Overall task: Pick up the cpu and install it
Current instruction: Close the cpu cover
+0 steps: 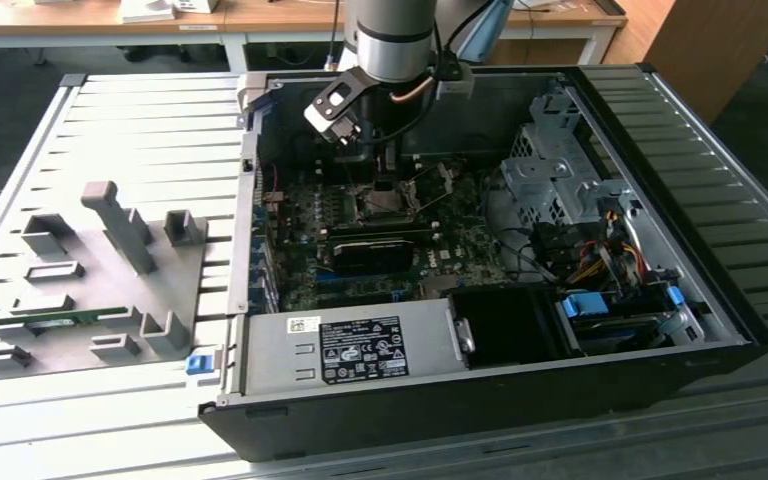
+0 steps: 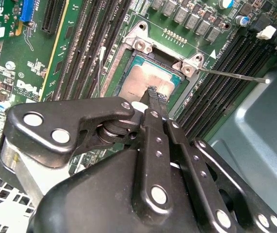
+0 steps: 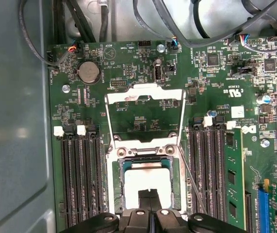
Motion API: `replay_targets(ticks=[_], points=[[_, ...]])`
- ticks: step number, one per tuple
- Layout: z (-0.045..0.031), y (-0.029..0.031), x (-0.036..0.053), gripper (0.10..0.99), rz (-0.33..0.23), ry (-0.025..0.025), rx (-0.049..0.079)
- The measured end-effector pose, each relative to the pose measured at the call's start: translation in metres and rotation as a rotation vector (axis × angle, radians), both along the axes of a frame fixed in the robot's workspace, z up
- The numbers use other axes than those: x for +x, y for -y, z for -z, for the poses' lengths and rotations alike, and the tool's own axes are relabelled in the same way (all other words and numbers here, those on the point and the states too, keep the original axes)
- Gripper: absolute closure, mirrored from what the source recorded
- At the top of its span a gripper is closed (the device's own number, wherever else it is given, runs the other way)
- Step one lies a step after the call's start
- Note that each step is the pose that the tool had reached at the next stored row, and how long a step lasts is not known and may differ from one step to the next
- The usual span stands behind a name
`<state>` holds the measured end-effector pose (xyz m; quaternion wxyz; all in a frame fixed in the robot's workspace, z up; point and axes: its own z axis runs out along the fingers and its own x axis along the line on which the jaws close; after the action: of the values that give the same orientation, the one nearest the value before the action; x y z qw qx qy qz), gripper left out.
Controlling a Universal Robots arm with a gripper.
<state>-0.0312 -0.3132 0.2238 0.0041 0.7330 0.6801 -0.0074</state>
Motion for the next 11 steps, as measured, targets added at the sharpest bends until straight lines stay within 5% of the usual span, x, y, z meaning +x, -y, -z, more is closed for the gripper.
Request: replay_targets(ticks=[11], points=[[-0.0029, 0.0000, 0.0000, 0.980, 0.000, 0.0000, 0.000]])
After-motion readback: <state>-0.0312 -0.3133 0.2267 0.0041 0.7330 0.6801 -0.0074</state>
